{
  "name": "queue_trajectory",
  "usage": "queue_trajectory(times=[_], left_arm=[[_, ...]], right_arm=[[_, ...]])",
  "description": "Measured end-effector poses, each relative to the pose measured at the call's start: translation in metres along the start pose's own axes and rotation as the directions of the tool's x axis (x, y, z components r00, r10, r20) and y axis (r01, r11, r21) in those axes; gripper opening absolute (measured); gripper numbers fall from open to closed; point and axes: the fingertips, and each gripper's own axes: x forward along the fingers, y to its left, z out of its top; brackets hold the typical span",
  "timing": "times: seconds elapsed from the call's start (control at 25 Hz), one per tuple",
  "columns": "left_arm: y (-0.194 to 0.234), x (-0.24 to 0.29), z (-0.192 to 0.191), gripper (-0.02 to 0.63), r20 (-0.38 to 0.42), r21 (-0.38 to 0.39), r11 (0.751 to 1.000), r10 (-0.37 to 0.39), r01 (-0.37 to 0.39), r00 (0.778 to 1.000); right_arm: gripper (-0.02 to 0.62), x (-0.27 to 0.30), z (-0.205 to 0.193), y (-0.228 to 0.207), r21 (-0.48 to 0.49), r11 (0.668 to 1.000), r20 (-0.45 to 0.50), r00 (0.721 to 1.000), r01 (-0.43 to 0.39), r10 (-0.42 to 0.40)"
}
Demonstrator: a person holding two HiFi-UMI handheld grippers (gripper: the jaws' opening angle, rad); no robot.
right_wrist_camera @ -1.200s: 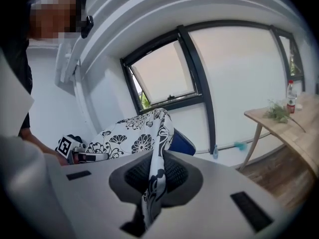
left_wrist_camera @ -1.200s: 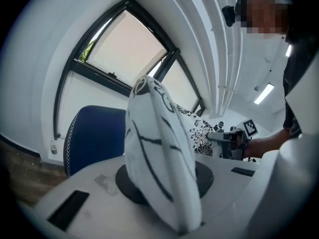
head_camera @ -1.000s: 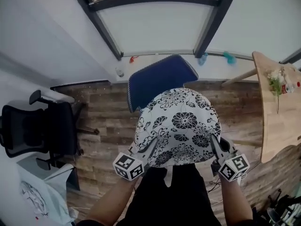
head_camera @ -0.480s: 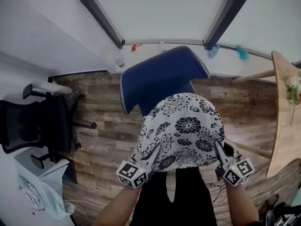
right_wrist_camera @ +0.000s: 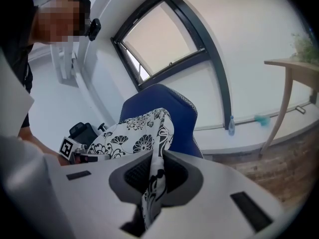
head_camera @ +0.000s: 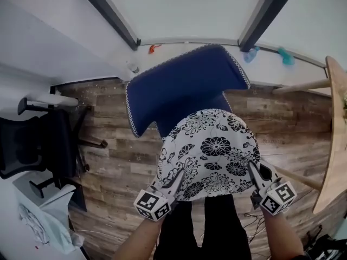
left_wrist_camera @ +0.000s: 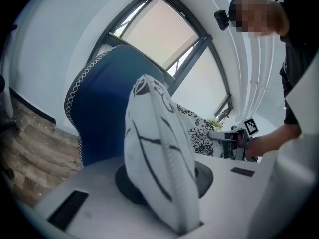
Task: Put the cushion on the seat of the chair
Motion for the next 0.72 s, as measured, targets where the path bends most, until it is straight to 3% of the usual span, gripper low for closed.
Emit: queue_trajectory(times=[0.72], left_arm=[[0.040, 0.049, -0.047, 0.032, -0.052, -0.043, 0.998, 0.040, -0.042, 0.998]], right_arm=[[0.035, 0.034, -0.036, -0.050, 0.055, 0.998, -0.049, 0.999, 0.010, -0.008]])
